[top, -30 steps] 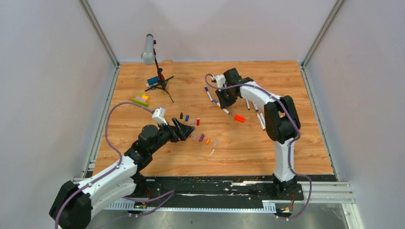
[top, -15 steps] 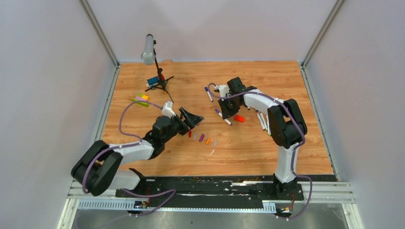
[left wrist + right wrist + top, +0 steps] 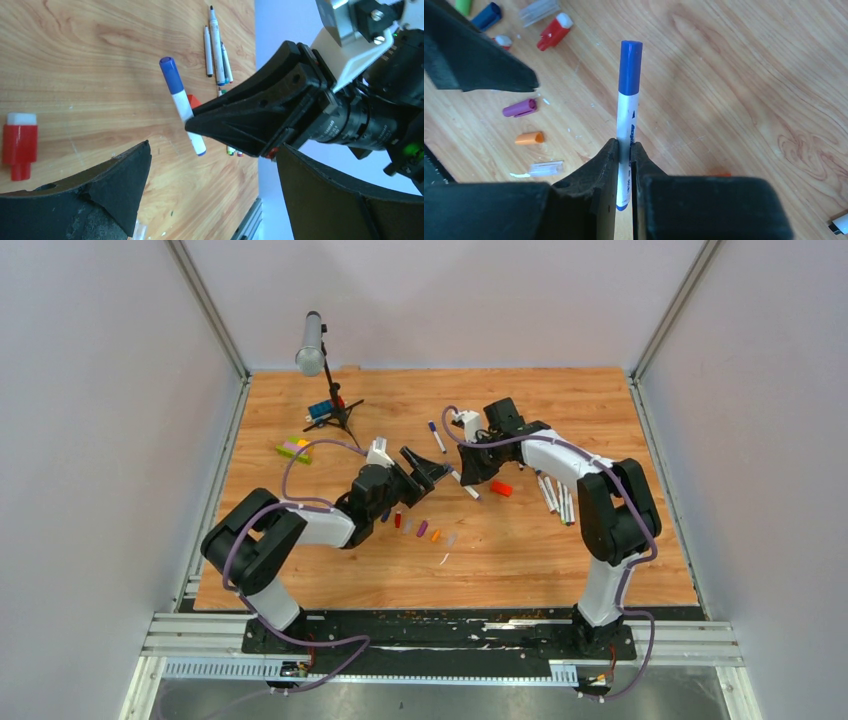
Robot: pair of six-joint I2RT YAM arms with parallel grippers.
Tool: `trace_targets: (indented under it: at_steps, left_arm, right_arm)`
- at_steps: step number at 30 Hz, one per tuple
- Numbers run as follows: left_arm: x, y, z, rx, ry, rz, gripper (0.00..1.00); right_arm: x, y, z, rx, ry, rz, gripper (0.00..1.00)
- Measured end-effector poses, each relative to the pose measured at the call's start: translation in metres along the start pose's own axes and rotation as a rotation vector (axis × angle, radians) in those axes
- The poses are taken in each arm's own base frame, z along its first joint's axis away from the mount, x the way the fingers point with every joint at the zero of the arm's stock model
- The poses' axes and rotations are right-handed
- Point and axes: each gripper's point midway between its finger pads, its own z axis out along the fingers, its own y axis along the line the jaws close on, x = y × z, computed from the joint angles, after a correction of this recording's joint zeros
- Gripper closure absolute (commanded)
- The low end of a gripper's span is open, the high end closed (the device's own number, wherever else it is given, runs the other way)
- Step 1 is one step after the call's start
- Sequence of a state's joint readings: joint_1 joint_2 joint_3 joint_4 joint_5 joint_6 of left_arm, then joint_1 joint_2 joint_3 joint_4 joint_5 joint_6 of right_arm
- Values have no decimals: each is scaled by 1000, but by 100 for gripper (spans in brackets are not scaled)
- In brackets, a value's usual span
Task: Open the pen caps
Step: Pick up the pen from the center of the board, then open the pen cap from the pen.
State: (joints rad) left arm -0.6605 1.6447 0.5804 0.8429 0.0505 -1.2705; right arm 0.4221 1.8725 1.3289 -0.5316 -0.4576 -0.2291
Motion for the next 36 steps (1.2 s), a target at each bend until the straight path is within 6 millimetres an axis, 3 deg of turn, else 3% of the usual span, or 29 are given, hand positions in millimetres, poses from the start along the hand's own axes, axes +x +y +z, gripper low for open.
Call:
trace_targets:
  at_steps: [4, 14, 18, 24, 33, 36]
  left_arm:
    - [-2, -1, 11, -10, -15, -5, 2]
    - [0, 45, 33, -136, -48, -35, 12]
    - [-2, 43, 43, -130, -57, -44, 17]
    - [-5, 34, 49, -101, -66, -59, 39]
    - [2, 43, 55, -94, -48, -98, 97]
    - [0, 37, 55, -69, -54, -99, 100]
  right_arm:
    - [-6, 10, -5, -42, -27, 2, 100]
    - [-11, 26, -7, -122, -53, 16, 100]
    - [-7, 29, -6, -139, -48, 28, 100]
    - [-8, 31, -7, -150, -51, 32, 100]
    - [-8, 32, -7, -155, -51, 35, 100]
    - [-6, 32, -6, -156, -47, 39, 100]
